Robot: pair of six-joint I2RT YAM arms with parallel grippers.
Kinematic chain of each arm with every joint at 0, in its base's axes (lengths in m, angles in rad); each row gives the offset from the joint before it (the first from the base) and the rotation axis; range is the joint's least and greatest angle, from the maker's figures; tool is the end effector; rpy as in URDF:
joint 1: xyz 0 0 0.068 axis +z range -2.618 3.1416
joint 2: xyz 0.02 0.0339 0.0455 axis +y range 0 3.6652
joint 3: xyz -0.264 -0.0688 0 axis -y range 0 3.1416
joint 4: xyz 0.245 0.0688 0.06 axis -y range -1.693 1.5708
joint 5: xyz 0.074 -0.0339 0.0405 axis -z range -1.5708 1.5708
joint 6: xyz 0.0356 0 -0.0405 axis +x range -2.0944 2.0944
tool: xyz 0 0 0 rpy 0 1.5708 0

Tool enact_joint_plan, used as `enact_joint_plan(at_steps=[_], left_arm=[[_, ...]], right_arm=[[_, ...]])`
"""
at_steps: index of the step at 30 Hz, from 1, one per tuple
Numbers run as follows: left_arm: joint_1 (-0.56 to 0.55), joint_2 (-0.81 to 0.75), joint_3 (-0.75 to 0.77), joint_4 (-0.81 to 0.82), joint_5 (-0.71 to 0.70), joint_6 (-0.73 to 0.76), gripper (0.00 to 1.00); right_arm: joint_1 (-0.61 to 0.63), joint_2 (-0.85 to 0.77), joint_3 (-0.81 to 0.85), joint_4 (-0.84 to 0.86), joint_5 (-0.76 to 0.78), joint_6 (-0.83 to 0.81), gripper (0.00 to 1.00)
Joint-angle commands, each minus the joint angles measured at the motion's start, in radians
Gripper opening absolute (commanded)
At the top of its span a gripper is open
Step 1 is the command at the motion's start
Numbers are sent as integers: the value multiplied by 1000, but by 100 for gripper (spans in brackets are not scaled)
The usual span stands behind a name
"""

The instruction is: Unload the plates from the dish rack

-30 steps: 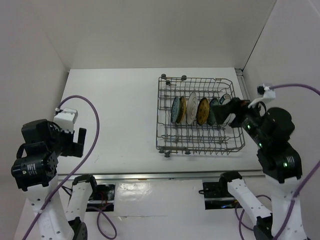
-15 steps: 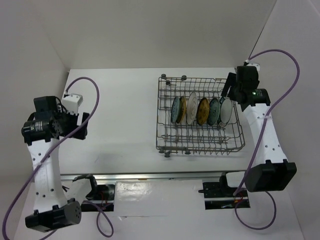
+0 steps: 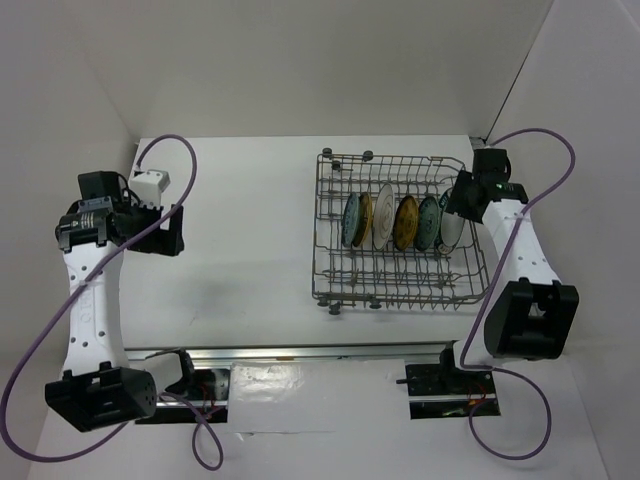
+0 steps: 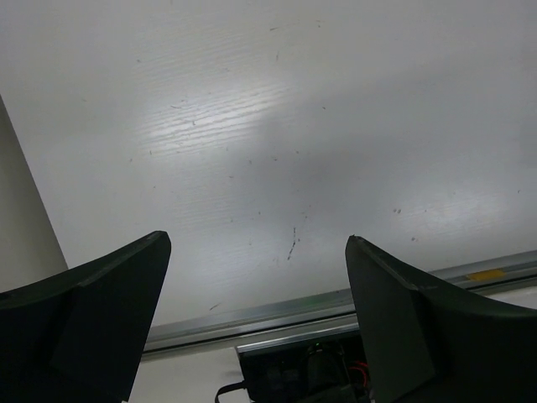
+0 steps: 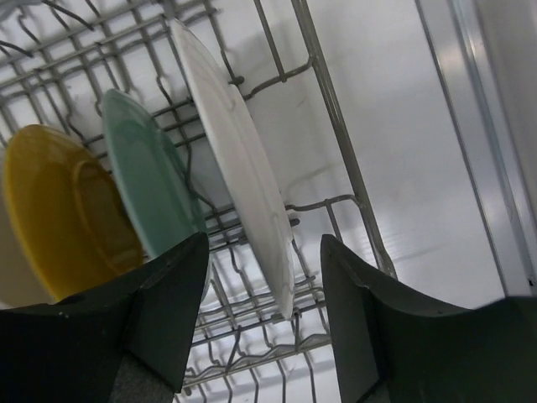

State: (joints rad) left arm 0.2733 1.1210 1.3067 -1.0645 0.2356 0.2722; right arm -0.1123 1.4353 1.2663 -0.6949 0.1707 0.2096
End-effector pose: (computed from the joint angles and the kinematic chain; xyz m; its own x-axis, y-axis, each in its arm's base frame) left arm 0.1989 0.0471 0.3718 -0.7461 0.0624 -0.6629 0.0847 0.9964 -0.0016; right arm 0.3042 -0.0404 0.3101 -0.6933 0.2845 -0.6621 0.3725 0.9280 0.0088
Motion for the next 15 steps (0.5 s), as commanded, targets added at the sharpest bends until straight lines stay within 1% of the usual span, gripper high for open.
enact_joint_plan(at_steps=[1, 3, 4, 7, 8, 9, 11, 12, 13, 14, 15], left_arm=[[-3, 19, 63, 54, 39, -37, 100], [-3, 19, 84, 54, 48, -50, 100], [-3, 28, 85, 54, 57, -50, 99], [-3, 28, 94, 54, 57, -50, 99], [-3, 28, 94, 45, 57, -50, 99], [-15, 28, 94, 44, 57, -50, 98], [-25, 28, 94, 35, 48, -39, 98], [-25, 28, 94, 35, 48, -39, 98], [-25, 28, 94, 35, 48, -39, 98], [-25, 28, 94, 35, 65, -30, 99], [-25, 28, 94, 35, 91, -30, 99]], right_arm=[[-13, 16, -41, 141, -1, -3, 62], [-13, 31, -51, 158, 10, -12, 62], [-13, 45, -51, 182, 10, -12, 60], [-13, 56, -87, 234, -2, -22, 44], [-13, 66, -87, 235, -2, -22, 33], [-13, 66, -87, 247, 7, -32, 27], [-13, 66, -87, 247, 32, -45, 19], [-13, 66, -76, 247, 32, -45, 10], [-13, 66, -67, 238, 56, -56, 4], [-13, 57, -55, 223, 56, -56, 1], [-13, 57, -32, 222, 72, -65, 0]])
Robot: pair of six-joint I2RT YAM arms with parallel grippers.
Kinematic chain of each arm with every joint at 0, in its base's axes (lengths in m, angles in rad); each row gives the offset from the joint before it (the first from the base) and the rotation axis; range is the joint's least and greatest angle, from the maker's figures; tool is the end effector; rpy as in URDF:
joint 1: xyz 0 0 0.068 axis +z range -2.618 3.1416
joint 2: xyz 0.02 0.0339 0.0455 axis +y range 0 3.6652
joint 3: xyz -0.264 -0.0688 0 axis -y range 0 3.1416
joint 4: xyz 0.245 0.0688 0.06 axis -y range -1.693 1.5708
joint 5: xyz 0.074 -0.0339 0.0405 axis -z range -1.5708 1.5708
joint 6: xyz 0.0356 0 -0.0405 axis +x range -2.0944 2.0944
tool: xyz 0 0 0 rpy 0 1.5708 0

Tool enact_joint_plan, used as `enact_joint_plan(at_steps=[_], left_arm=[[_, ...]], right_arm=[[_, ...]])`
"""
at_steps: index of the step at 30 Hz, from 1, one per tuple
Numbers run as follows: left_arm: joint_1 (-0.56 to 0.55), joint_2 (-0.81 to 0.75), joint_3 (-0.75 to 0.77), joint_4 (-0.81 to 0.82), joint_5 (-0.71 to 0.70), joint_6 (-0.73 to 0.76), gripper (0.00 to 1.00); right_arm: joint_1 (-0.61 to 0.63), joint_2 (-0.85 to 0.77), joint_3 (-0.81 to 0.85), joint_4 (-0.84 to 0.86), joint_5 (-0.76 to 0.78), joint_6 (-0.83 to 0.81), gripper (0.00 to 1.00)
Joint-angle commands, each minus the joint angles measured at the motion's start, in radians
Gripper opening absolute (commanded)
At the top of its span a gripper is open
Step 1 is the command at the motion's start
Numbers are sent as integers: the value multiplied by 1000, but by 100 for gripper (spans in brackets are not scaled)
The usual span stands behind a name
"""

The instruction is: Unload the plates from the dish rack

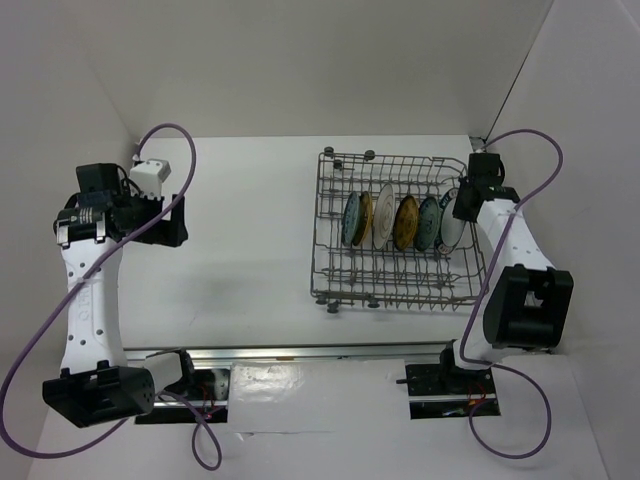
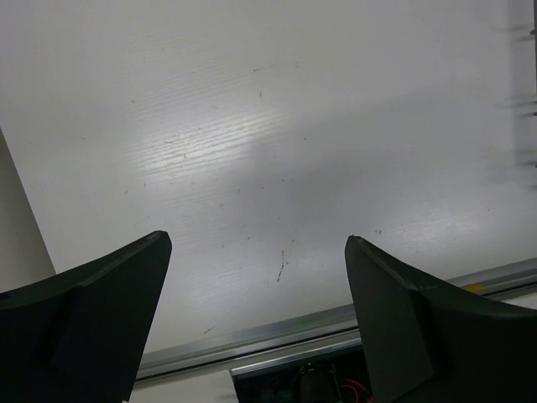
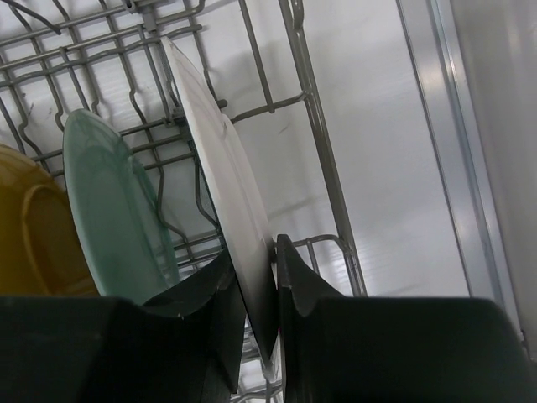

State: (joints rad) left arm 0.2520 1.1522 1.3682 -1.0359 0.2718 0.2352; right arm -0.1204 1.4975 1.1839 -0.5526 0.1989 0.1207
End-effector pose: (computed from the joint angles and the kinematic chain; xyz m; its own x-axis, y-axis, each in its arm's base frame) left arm 0.2087 0.0439 0.3867 -0.7031 0.0508 -0.7092 0.1039 0.9941 -0.0319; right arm 0.3196 -0.0458 0.2753 -0.7214 0.2062 -0.6611 0.3341 0.9398 -0.0715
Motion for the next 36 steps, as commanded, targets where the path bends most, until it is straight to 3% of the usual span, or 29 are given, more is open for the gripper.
enact_joint_plan(at_steps=[1, 6, 11, 16, 18, 20, 21, 23, 24, 25, 27, 36], left_arm=[[-3, -3, 32, 7, 72, 7, 99], [-3, -3, 43, 16, 191, -16, 99], [-13, -3, 63, 25, 247, -34, 99], [-13, -12, 72, 37, 372, 4, 99], [-13, -12, 72, 75, 395, -19, 99], [-13, -12, 62, 146, 441, -97, 99], [-13, -12, 62, 158, 478, -109, 99], [-13, 1, 74, 194, 593, -158, 99], [-13, 12, 74, 210, 627, -177, 99], [-13, 12, 74, 244, 680, -213, 99], [-13, 12, 74, 272, 710, -237, 99], [-60, 89, -27, 202, 555, -145, 96]], right_arm=[[-5, -20, 60, 66, 72, 23, 0], [45, -82, 144, 57, 212, -44, 0], [132, -105, 344, 31, 390, -108, 0], [390, -123, 502, 42, 448, -125, 0], [529, -134, 502, 52, 323, -113, 0], [583, -143, 468, 78, 130, -18, 0], [593, -143, 432, 158, -109, 31, 0], [593, -164, 272, 302, -371, 170, 0], [593, -164, 225, 453, -585, 221, 0], [617, -137, 151, 529, -668, 323, 0], [654, -97, 131, 677, -825, 378, 0], [817, 108, 143, 849, -966, 458, 0]])
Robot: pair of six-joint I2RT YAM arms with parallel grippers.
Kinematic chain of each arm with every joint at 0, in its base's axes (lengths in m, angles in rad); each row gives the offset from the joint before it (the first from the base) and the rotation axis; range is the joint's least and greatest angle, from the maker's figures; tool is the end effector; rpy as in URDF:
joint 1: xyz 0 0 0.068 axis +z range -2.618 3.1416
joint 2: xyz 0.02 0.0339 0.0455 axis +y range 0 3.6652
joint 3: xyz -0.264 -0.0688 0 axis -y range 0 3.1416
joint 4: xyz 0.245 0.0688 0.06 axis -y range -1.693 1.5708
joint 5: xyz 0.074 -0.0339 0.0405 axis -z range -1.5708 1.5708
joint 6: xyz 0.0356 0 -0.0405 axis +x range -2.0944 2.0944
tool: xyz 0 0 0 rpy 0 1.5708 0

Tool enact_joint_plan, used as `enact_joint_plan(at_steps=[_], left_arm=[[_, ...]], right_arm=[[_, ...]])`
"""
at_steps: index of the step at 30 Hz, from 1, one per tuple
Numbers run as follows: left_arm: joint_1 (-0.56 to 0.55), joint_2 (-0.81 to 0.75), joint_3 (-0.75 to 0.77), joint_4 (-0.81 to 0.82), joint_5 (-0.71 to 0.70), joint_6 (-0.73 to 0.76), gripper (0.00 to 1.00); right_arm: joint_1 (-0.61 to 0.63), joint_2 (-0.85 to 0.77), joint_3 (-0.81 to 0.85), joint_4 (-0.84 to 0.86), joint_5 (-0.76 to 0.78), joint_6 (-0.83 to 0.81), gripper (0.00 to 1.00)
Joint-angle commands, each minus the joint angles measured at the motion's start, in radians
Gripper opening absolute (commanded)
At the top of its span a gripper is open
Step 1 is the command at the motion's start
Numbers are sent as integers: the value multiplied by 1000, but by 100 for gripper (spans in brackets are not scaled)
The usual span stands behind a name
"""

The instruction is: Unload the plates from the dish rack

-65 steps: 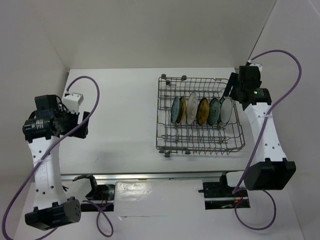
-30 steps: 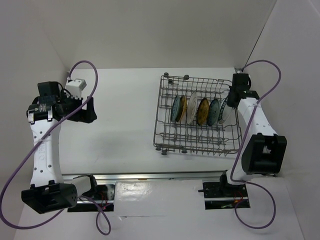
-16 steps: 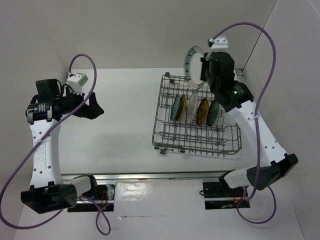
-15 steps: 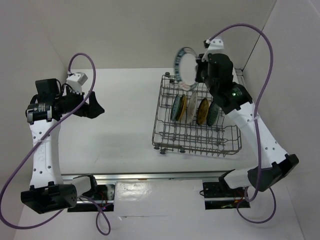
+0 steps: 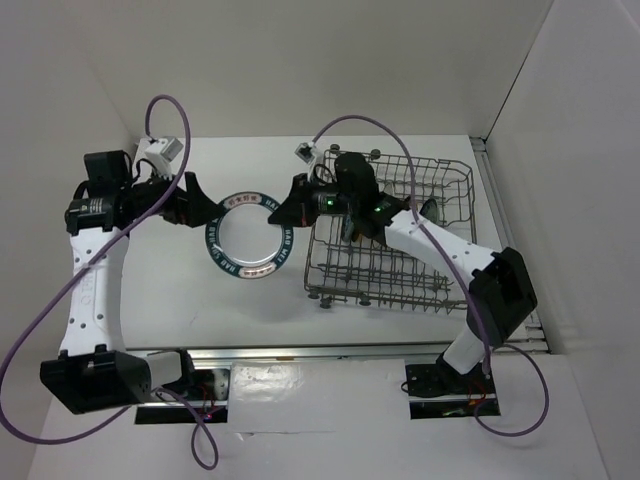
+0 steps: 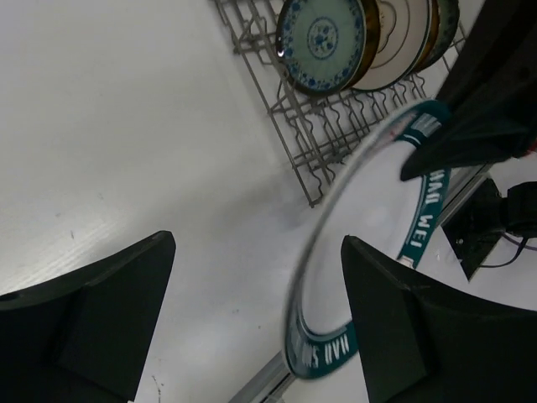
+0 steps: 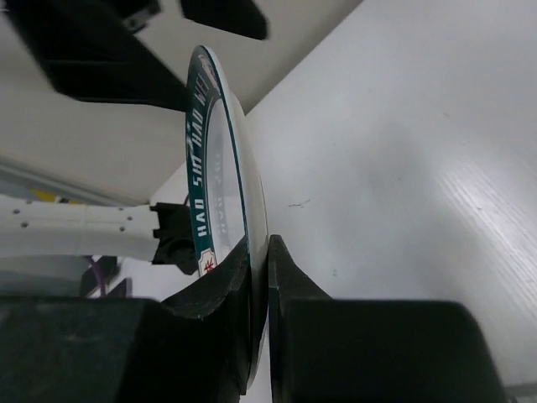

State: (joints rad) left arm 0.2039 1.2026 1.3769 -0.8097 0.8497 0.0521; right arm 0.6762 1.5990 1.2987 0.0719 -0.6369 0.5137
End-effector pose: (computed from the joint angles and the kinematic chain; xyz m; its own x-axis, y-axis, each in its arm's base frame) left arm 0.2349 0.0213 0.4035 -0.5566 -0.0800 -0.8270 0.4879 0.7742 -0.4032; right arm 0.2825 0.2538 0.3390 -0.6231 0.0066 -0.7821 -0.7449 0.3000 0.5959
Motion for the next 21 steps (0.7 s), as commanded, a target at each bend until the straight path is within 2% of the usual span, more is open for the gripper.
enact_joint_plan(at_steps=[1, 4, 5, 8, 12, 13, 15, 18, 19, 21], left_arm=[[-24, 38, -36, -35, -34, 48, 94], [-34, 52, -78, -45, -78, 68, 90], [-43, 52, -87, -54, -78, 80, 82], [-72, 42, -96, -78, -69, 104, 71], [-104, 41, -87, -132, -37, 159, 29], [-115, 41, -87, -147, -26, 160, 15], [-115, 51, -75, -175, -26, 175, 3], [-115, 51, -65, -178, -101, 158, 0], [-115, 51, -65, -178, -141, 147, 0], [-115, 51, -65, -169, -162, 134, 0]], right_arm=[[20, 22, 28, 224, -130, 65, 0], [48, 53, 39, 224, -130, 65, 0], [48, 65, 39, 250, -130, 74, 0], [59, 107, 39, 250, -119, 83, 0], [59, 144, 50, 239, -119, 83, 0], [59, 156, 62, 239, -119, 83, 0], [59, 156, 73, 217, -119, 72, 0], [59, 156, 114, 123, -69, 31, 2], [59, 156, 141, 91, -51, -10, 19], [59, 141, 169, -10, 17, -55, 36]])
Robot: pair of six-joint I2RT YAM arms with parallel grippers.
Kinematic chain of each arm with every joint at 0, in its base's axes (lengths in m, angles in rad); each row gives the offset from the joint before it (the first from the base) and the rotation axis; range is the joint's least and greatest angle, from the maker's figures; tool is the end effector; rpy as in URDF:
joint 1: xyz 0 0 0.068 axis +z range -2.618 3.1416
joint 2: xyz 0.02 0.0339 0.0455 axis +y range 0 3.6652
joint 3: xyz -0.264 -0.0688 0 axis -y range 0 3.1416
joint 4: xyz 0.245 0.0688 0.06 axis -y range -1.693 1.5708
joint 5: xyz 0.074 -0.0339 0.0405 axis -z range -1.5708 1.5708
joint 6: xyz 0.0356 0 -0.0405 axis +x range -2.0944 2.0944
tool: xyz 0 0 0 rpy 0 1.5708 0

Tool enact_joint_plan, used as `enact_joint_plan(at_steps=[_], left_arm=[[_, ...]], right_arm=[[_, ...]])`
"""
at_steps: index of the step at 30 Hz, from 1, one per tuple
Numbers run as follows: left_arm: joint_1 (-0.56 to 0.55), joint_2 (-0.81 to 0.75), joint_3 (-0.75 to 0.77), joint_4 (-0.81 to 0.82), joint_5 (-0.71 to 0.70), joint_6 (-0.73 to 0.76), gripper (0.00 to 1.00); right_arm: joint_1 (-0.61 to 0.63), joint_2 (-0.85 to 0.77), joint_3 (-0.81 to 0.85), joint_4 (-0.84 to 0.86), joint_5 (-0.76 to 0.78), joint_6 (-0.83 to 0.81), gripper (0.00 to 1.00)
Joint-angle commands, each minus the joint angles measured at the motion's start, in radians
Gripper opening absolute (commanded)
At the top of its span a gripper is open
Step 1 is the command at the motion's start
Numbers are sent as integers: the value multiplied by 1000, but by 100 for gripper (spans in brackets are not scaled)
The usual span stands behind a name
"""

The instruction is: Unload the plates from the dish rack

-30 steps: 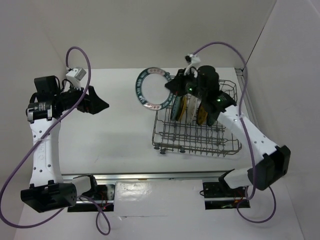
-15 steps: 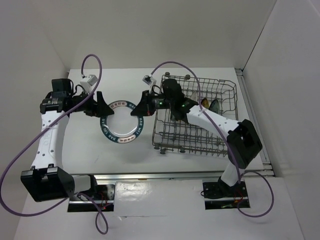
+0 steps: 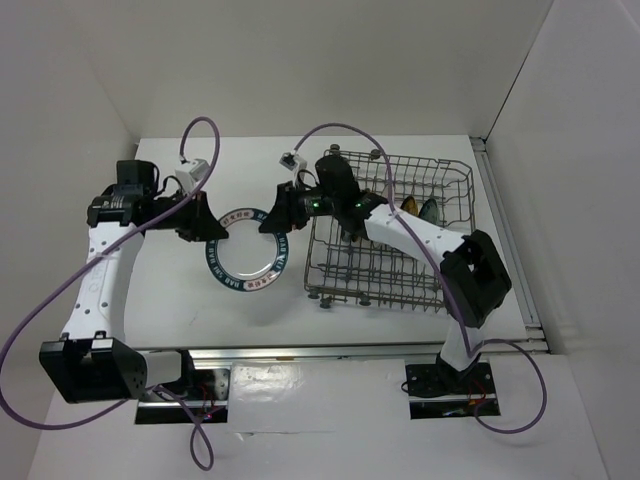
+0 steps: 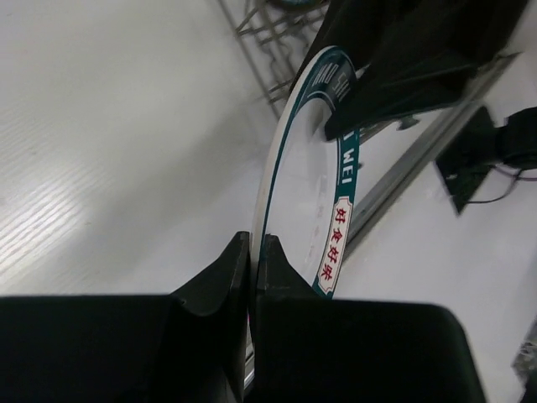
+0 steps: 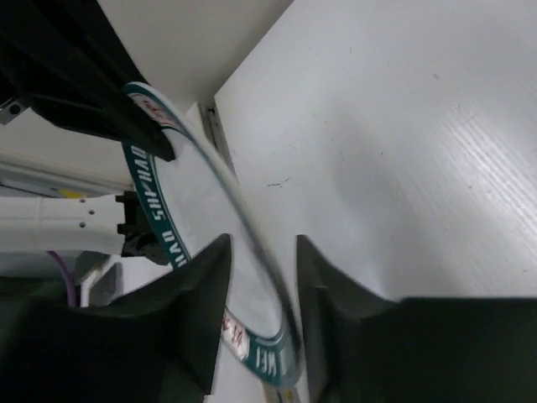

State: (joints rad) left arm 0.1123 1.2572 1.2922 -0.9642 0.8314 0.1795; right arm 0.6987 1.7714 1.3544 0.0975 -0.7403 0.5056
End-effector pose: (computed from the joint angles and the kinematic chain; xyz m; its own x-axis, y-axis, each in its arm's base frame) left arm 0.2414 0.0008 0.3547 -0.7183 0.0401 -0.6945 0.5002 0.7236 -0.4756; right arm 0.3032 0.2860 0.2963 -0.6779 -0.1025 -0.7280 -0.7280 0.2320 0.6452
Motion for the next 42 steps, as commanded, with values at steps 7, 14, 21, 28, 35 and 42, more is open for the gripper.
enact_joint_plan(at_steps=[7, 14, 21, 28, 35, 42], left_arm=[[88, 79, -30, 103, -97, -113, 0], [109, 270, -146, 291, -3, -140, 0], [109, 473, -148, 406, 24, -221, 0], [118, 608, -130, 518, 3, -290, 6], [87, 668, -83, 444, -123, -239, 65], [87, 647, -83, 426, -179, -230, 89]], right_arm=[[-27, -203, 203, -309, 482, -182, 79], [-143, -392, 222, -652, 952, -173, 82], [-329, -579, 94, -771, 967, -167, 82], [-496, -620, 25, -888, 930, -145, 82], [-671, -547, -27, -957, 978, -156, 85], [-717, -540, -155, -857, 915, -188, 82]])
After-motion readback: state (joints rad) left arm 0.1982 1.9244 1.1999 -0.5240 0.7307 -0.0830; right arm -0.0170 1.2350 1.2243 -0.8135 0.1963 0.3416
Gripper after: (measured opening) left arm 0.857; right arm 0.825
